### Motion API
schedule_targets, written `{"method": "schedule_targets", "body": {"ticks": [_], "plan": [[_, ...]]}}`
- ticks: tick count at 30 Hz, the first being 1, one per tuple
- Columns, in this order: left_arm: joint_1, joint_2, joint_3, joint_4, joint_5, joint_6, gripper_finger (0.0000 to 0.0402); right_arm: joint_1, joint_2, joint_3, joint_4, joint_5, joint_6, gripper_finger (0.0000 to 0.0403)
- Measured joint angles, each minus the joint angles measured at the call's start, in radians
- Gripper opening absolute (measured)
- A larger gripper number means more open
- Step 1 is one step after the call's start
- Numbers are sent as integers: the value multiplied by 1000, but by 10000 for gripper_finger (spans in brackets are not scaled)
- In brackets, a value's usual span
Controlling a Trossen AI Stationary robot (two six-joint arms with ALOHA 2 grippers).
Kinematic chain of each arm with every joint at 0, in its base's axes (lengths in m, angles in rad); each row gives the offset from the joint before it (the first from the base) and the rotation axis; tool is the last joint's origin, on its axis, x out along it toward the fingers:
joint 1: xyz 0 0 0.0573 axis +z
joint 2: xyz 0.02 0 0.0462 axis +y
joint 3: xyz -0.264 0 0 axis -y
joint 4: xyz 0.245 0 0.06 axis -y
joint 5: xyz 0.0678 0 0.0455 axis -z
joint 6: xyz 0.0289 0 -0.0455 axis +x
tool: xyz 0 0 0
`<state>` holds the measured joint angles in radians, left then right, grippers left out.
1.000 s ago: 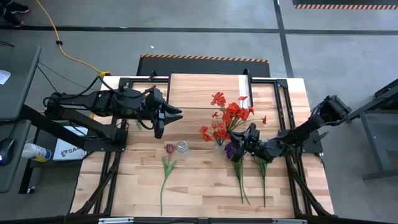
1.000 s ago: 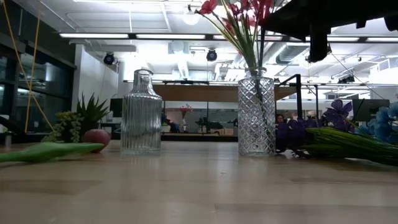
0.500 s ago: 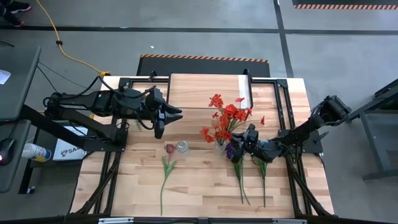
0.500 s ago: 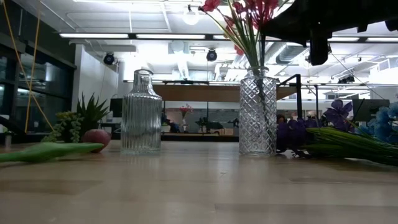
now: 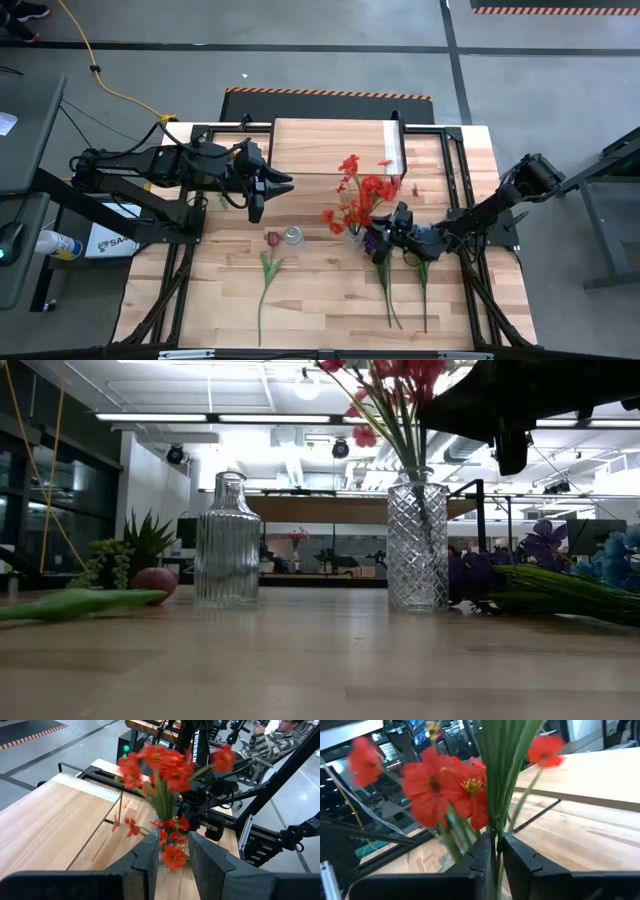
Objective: Pick and place flowers into a vace then onto a shelf
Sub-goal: Put the orange flowers into the right transparent vase
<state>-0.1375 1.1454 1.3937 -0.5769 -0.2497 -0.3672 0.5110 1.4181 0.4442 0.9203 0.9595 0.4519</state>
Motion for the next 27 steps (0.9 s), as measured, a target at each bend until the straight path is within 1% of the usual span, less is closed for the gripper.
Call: {"method": "schedule_targets", "body": {"ticks": [7, 14, 19, 27], "plan": [[0, 0, 0, 0, 0, 7, 138, 0, 0, 0, -3, -42, 15, 74], [0, 0, 0, 0, 1, 7, 138, 0, 0, 0, -27, -105, 19, 95], [0, 0, 0, 0, 1, 7, 138, 7, 0, 0, -31, -113, 19, 105], [0, 0, 0, 0, 2, 23, 138, 33, 0, 0, -49, -92, 20, 122]]}}
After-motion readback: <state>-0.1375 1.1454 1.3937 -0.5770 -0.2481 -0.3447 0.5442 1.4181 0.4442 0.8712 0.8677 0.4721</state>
